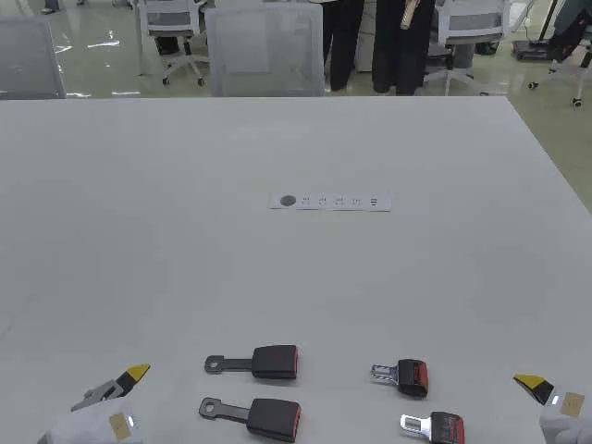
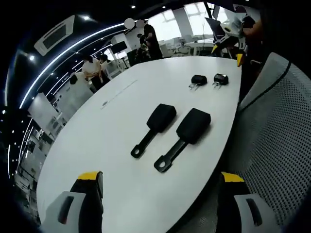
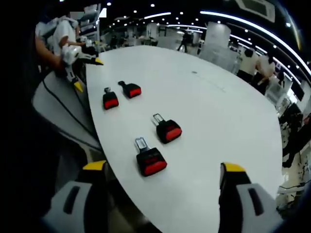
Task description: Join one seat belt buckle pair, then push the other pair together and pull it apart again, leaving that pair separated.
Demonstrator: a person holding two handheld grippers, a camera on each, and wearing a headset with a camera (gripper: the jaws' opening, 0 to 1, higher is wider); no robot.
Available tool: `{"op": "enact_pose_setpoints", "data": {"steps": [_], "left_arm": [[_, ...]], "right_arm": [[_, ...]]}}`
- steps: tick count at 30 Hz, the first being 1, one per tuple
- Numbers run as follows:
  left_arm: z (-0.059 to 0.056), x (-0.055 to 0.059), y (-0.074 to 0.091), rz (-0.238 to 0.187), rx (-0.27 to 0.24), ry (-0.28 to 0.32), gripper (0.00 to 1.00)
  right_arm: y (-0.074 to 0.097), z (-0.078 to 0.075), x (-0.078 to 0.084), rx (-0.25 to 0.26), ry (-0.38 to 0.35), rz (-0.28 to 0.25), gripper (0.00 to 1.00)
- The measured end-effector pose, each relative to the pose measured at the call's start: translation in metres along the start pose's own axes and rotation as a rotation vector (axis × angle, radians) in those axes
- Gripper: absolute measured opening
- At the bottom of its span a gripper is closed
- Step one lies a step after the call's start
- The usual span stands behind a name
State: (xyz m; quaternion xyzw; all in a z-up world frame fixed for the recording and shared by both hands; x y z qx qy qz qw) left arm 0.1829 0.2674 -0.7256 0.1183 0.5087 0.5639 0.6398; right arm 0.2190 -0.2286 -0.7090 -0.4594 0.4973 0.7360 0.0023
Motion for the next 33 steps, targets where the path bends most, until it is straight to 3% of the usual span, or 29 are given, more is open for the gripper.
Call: {"op": "enact_pose_setpoints", "data": {"steps": [33], "left_arm": [[0.003,-0.002,0.002,-0.014,-0.009,-0.022,1.00]], "right_arm": [[-0.005,0.016,-0.005,0.009,0.027,0.011,1.00]]}}
Point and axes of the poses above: the centre of the closed fingertips' face, and the gripper's own axes: y roughly backward along the fingers, z roughly to its left, x roughly out of its underside, the point moved 10 cm from there along y, roughly backward along the fingers, and after that the axes turned 15 degrees about -y, right-handed, at the moved point
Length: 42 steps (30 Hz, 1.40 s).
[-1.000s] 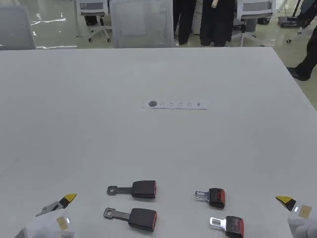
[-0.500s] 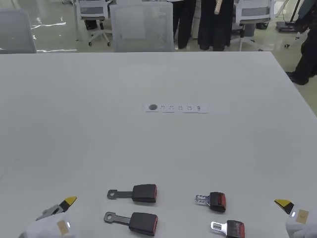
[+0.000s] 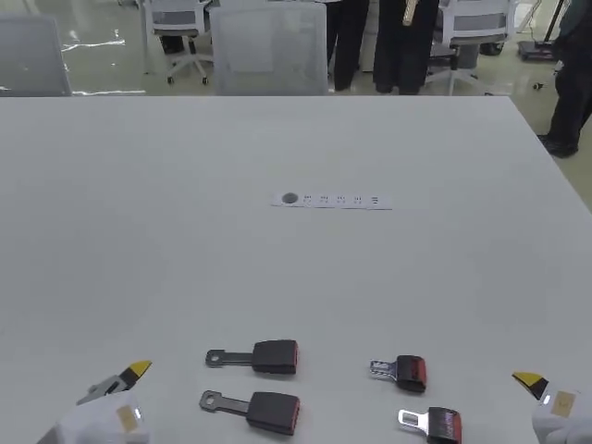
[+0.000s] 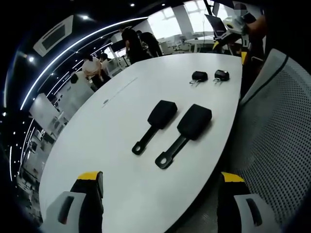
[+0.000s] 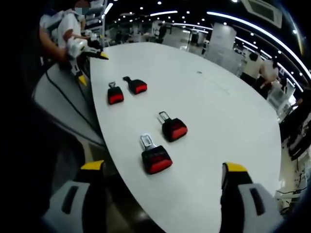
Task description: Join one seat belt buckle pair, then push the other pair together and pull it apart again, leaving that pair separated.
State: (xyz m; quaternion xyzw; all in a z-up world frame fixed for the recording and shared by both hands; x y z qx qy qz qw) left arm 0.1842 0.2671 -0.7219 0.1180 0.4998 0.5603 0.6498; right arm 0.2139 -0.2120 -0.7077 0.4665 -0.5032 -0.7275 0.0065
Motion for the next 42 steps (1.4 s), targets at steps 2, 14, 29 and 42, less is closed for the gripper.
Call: {"op": "enact_pose_setpoints", "data": {"steps": [2,14,29,42], "left_arm": [[0.0004,0.0003,-0.0001,-0.001,-0.001,-0.003,1.00],[0.0011,0.0005,-0.0004,-0.004,0.002,-0.010,0.99],[0.0008,0.0012,-0.0013,0.004,0.004,-0.017,0.99],[0.0005,0.0024,-0.0028,0.014,0.004,-0.018,0.99]], "right_arm": [[-0.0007,0.0006,-0.0004,-0.001,-0.005,-0.003,1.00],[-0.0037,0.0043,-0.0029,0.004,0.006,-0.003,1.00],[-0.0067,0.0006,-0.0041,-0.001,-0.004,0.000,1.00],[-0.0095,-0.0021,-0.0036,0.000,0.015,0.002,1.00]]}}
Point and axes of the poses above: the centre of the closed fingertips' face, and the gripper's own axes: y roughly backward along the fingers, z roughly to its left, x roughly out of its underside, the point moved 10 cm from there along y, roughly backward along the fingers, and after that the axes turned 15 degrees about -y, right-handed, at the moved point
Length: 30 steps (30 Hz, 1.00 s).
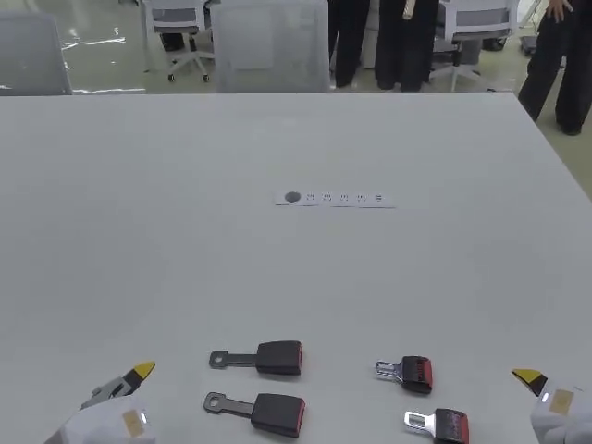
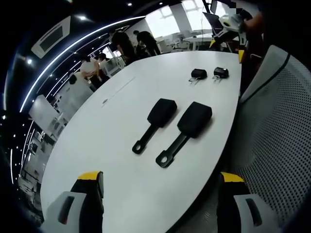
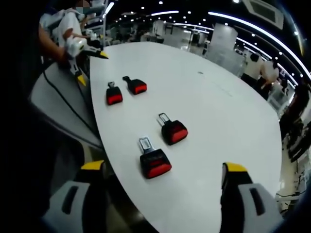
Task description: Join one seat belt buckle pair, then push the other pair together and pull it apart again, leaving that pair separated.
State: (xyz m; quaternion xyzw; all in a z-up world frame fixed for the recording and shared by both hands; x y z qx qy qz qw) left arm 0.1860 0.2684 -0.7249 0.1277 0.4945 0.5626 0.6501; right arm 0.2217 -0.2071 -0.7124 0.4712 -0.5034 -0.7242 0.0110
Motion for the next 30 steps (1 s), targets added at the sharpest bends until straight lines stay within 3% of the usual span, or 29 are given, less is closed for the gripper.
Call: {"op": "enact_pose_setpoints", "data": {"steps": [7,16,23,30], "left_arm": [[-0.001,-0.001,0.000,0.008,0.003,-0.001,0.99],[0.001,0.001,0.000,0.009,-0.001,0.006,0.99],[0.000,-0.001,0.000,0.009,0.031,0.016,0.98],[0.006,-0.001,0.003,0.008,0.053,0.016,0.94]], "right_arm": [[0.001,0.000,-0.001,-0.017,-0.030,-0.022,1.00],[0.003,0.000,0.000,-0.046,-0.019,-0.015,0.95],[0.008,-0.004,-0.004,-0.046,-0.002,-0.030,0.90],[0.011,-0.008,-0.002,-0.045,0.045,0.013,0.74]]}}
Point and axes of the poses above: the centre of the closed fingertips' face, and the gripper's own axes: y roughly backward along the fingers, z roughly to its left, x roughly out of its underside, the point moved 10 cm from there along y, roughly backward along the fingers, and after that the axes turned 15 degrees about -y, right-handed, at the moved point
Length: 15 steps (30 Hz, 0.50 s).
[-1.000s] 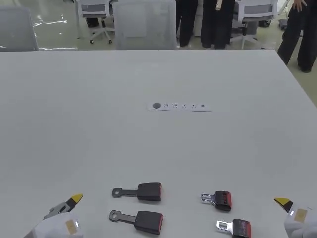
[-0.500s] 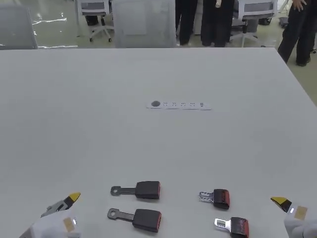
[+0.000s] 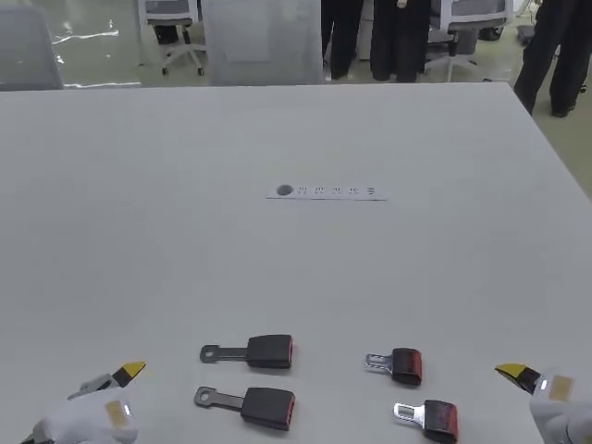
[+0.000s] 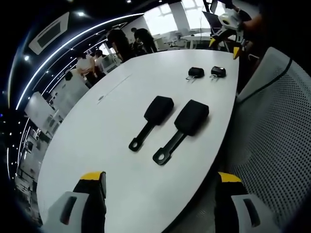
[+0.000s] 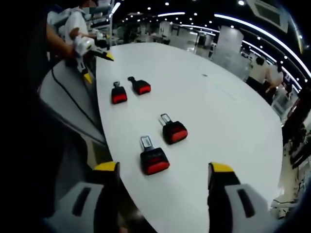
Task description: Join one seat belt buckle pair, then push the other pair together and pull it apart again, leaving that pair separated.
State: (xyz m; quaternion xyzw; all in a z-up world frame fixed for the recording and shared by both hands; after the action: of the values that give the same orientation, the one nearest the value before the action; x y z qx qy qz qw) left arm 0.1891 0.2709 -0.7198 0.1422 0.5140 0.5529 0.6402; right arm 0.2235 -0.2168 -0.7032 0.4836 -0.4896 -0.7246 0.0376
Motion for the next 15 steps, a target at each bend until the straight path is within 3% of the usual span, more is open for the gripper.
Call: {"op": "enact_pose_setpoints", "data": {"steps": [6,12,15], "left_arm": [[0.005,-0.007,-0.005,-0.011,0.046,0.046,0.92],[0.004,-0.024,-0.019,-0.027,0.114,0.018,0.87],[0.003,-0.033,-0.028,-0.050,0.161,0.034,0.83]], "right_arm": [[0.000,-0.001,-0.003,-0.020,0.002,0.016,0.71],[-0.004,-0.003,-0.005,-0.041,0.031,0.049,0.67],[-0.006,-0.006,-0.006,-0.050,0.050,0.063,0.65]]}}
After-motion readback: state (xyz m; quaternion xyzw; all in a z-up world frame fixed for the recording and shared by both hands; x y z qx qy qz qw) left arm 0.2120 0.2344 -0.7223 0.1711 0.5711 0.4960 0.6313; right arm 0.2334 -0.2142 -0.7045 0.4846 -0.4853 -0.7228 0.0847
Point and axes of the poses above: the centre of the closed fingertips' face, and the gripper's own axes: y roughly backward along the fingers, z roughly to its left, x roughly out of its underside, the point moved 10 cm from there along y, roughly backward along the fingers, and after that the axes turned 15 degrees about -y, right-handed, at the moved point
